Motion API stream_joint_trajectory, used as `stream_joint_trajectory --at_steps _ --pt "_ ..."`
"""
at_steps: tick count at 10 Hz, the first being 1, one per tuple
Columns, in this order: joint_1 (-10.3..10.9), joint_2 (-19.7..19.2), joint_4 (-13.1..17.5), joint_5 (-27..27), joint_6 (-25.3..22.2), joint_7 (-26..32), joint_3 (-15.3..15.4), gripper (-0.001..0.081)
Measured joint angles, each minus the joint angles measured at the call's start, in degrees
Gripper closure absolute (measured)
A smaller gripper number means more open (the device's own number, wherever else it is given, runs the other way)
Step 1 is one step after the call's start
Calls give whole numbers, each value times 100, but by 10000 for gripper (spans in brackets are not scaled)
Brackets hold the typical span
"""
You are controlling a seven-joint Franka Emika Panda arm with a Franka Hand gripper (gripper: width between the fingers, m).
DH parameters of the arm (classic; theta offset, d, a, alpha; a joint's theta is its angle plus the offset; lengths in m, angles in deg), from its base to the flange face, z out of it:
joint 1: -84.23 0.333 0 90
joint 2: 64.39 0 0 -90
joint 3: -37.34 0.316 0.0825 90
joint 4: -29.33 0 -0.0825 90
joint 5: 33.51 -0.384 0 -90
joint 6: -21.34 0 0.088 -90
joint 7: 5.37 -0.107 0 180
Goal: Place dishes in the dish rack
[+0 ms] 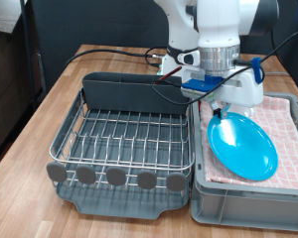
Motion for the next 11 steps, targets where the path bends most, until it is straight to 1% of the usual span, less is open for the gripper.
stream_joint_trajectory --at_steps 2,5,6,8,10,11 --pt "-39 333 -2 479 -564 -286 -41 787" --pt "-66 710 27 815 -1218 -305 -66 787" --pt "-72 794 91 1031 -1485 -308 -68 787" --pt "-80 936 362 1573 -2147 -380 -66 788" --pt "-80 1022 855 2193 -3140 -445 -18 788" --pt "-71 1030 1162 2337 -3696 -310 17 788"
